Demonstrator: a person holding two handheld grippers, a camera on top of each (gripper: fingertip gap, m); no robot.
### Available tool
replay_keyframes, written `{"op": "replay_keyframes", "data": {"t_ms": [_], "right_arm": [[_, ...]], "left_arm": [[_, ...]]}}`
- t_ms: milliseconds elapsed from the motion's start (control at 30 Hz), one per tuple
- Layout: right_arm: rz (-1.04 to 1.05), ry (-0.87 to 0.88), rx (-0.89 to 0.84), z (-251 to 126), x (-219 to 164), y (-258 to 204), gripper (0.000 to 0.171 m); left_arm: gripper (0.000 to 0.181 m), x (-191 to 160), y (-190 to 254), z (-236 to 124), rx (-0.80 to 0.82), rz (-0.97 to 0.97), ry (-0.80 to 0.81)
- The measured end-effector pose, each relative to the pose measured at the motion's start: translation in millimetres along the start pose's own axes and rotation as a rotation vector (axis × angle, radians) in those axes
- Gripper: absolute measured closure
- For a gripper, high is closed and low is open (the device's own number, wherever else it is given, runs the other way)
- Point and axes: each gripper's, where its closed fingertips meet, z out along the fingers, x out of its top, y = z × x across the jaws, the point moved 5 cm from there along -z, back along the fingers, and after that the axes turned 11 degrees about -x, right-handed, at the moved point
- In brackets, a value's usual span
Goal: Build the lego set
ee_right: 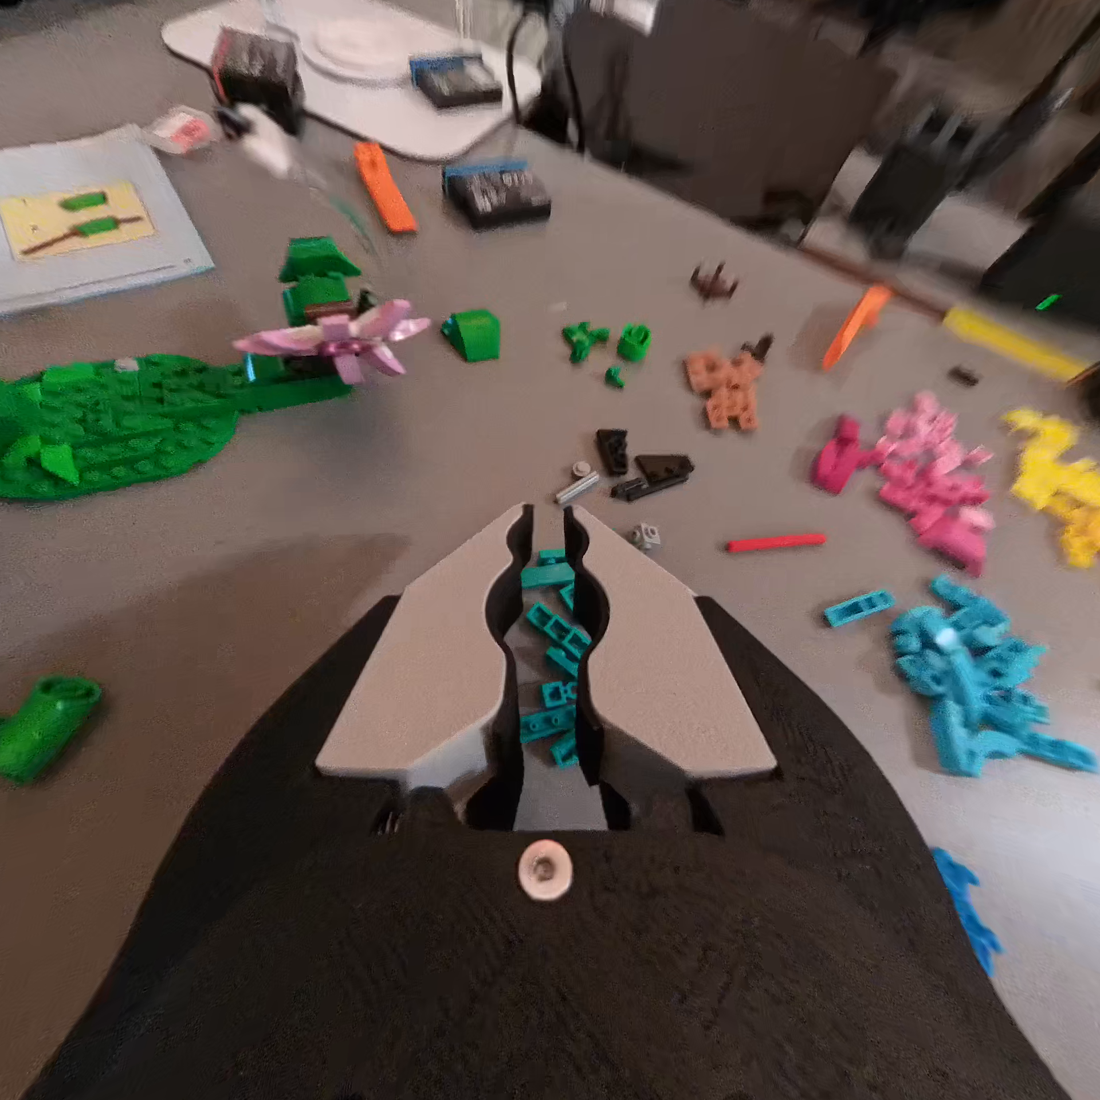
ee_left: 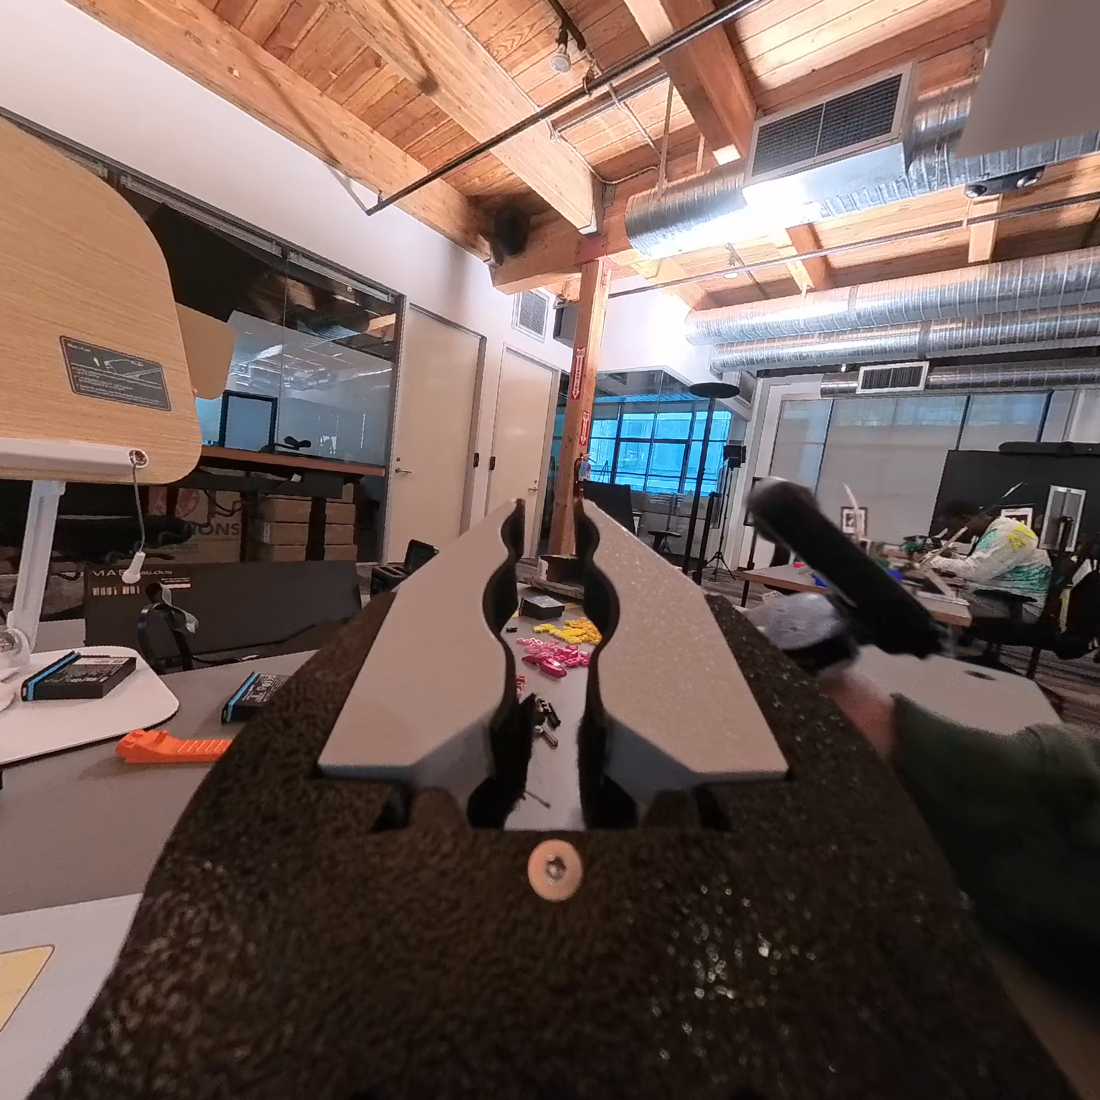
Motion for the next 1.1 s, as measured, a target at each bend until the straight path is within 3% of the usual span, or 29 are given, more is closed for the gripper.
{"op": "replay_keyframes", "data": {"t_ms": [100,400,833,1100], "right_arm": [[0.076,-0.158,0.034,22,2,5,0.157],[0.073,-0.357,-0.004,49,-1,-1,0.145],[0.094,-0.356,-0.004,52,-1,5,0.169],[0.009,-0.208,0.134,12,13,-19,0.169]], "left_arm": [[0.169,1,0,0,0.001,0.001,0.003],[0.168,3,2,0,-0.009,-0.004,0.011],[0.169,2,4,2,-0.019,-0.008,0.008],[0.169,1,5,2,-0.022,-0.005,0.005]]}}
